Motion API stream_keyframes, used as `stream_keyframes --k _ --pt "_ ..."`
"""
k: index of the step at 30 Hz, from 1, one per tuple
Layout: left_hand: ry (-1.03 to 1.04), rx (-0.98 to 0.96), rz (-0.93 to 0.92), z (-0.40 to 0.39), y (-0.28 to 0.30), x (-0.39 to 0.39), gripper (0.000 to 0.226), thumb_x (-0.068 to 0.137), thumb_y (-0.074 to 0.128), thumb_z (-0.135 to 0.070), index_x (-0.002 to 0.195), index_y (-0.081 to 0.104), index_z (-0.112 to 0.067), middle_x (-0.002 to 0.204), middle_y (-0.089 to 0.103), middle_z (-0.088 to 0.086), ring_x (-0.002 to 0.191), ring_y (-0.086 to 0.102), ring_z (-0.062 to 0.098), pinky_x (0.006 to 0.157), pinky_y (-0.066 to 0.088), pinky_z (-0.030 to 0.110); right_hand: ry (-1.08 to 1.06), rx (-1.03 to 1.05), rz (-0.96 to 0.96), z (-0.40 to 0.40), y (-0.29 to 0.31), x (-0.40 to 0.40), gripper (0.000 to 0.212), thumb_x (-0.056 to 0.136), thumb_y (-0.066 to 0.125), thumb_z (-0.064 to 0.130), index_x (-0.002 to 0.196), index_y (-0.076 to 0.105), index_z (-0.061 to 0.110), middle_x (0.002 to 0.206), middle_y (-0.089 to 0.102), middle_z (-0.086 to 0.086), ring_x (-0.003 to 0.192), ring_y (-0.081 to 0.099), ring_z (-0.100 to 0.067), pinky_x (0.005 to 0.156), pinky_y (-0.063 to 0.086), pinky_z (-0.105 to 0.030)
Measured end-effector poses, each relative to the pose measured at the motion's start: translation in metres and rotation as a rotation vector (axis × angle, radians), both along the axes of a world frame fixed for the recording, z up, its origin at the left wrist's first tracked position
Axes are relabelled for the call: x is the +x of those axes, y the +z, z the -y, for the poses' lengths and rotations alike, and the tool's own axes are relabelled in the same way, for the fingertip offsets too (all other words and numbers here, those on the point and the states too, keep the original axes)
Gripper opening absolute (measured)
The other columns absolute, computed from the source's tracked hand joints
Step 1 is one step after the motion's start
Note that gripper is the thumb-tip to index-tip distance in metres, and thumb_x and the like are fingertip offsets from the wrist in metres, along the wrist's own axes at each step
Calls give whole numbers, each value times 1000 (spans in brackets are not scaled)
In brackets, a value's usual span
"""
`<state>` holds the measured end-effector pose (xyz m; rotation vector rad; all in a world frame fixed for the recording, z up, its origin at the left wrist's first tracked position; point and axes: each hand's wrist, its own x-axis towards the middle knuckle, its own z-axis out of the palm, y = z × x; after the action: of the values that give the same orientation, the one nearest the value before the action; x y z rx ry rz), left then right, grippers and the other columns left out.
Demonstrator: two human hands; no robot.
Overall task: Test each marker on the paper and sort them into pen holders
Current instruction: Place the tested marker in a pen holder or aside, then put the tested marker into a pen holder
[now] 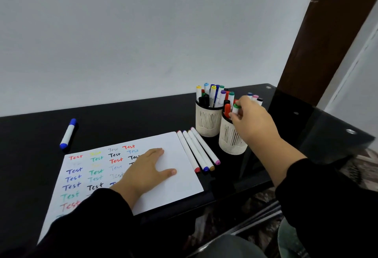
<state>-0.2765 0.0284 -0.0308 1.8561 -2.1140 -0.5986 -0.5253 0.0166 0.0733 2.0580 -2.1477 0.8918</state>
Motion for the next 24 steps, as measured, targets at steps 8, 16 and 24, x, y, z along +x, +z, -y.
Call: stream_keyframes --k 8,16,24 --pt "-34 25 94 -2 1 -1 76 89 44 -59 149 17 -22 155 14 -12 140 18 11 112 20 29 31 -121 -71 -5 1 5 38 94 57 23 127 53 6 124 47 -9 114 47 -24 89 42 -31" --pt "-24 53 183 -9 13 7 72 92 36 -59 150 12 -24 157 8 -10 143 12 11 114 15 30 207 -74 -123 -17 6 41 29 96 52 27 117 58 9 118 50 -7 114 45 -22 92 40 -29" --pt "127 84 186 -30 15 79 73 90 41 -58 150 12 -27 157 5 -13 143 7 10 115 13 32 451 10 -182 -2 -21 129 23 96 49 33 108 59 16 105 53 -1 98 50 -17 74 41 -24"
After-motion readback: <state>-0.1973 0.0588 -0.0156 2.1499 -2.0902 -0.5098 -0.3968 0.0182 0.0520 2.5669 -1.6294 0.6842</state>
